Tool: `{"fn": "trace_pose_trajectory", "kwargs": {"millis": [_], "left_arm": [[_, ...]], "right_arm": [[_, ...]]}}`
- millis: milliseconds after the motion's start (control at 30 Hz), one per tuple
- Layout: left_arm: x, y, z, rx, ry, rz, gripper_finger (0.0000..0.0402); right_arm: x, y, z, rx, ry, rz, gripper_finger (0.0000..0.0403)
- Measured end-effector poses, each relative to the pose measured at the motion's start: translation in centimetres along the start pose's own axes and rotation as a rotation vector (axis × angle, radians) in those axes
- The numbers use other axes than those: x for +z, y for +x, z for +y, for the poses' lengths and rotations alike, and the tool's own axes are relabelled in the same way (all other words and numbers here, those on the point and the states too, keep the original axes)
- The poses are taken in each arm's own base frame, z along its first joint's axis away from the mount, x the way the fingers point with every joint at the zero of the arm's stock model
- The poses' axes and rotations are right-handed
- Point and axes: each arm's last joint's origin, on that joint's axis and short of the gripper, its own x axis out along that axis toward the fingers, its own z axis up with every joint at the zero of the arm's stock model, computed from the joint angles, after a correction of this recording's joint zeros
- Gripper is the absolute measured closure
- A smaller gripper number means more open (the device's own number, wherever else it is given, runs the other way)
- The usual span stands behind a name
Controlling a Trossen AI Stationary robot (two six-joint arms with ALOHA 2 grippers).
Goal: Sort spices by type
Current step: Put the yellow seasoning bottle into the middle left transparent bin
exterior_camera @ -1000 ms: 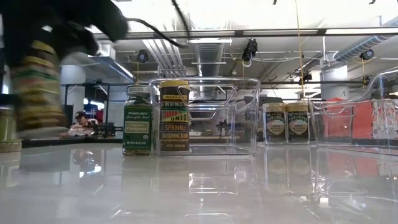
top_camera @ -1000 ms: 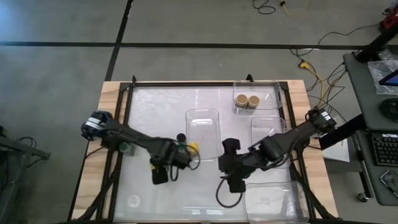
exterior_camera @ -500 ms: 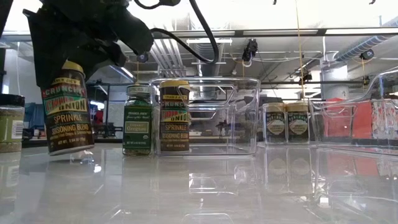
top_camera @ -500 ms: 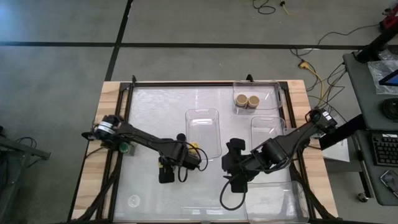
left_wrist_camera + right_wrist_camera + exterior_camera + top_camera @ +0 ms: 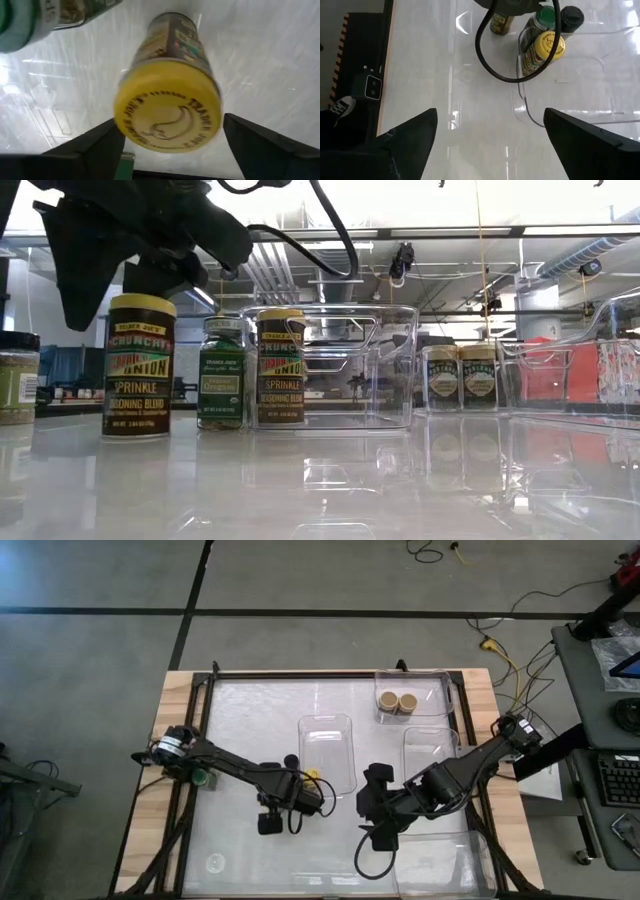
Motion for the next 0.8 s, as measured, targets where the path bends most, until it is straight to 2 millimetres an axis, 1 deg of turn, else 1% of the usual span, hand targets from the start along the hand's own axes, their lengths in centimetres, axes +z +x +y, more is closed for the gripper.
{"fn": "trace_pose_trajectory", "kwargs": {"millis": [100, 167, 233, 333, 433, 533, 600, 700, 800], "left_arm": [[-0.1, -0.1, -0.1, 0.0, -0.006, -0.002, 0.0074], [-0.3, -0.7, -0.3, -0.006, -0.014, -0.019, 0.0072], [-0.7, -1.8, -0.4, -0.02, -0.028, -0.054, 0.0072], [-2.1, -3.9, -0.5, -0.052, -0.049, -0.124, 0.0074], [-4.2, -5.7, -0.7, -0.064, -0.023, -0.195, 0.0075], [-6.7, -7.1, -0.7, -0.05, -0.007, -0.267, 0.0075], [-8.5, -8.0, -0.7, -0.057, 0.004, -0.313, 0.0075], [-11.0, -9.3, -0.6, -0.072, 0.003, -0.385, 0.0075], [-13.5, -10.4, 0.1, -0.083, -0.01, -0.431, 0.0075]], "right_arm": [[0.1, 0.0, 0.0, 0.005, -0.02, -0.012, 0.0042], [0.3, 0.0, 0.1, 0.014, -0.039, -0.032, 0.0042], [0.8, 0.2, 0.3, 0.026, -0.056, -0.069, 0.0042], [1.5, 0.7, 0.2, 0.037, -0.087, -0.121, 0.0041], [2.5, 1.4, 0.2, 0.045, -0.112, -0.187, 0.0041], [3.5, 2.3, 0.7, 0.055, -0.143, -0.262, 0.0041], [4.1, 3.3, 1.1, 0.068, -0.15, -0.315, 0.0041], [4.8, 5.2, 1.8, 0.074, -0.155, -0.357, 0.0041], [5.4, 6.7, 2.3, 0.079, -0.16, -0.406, 0.0041]]}}
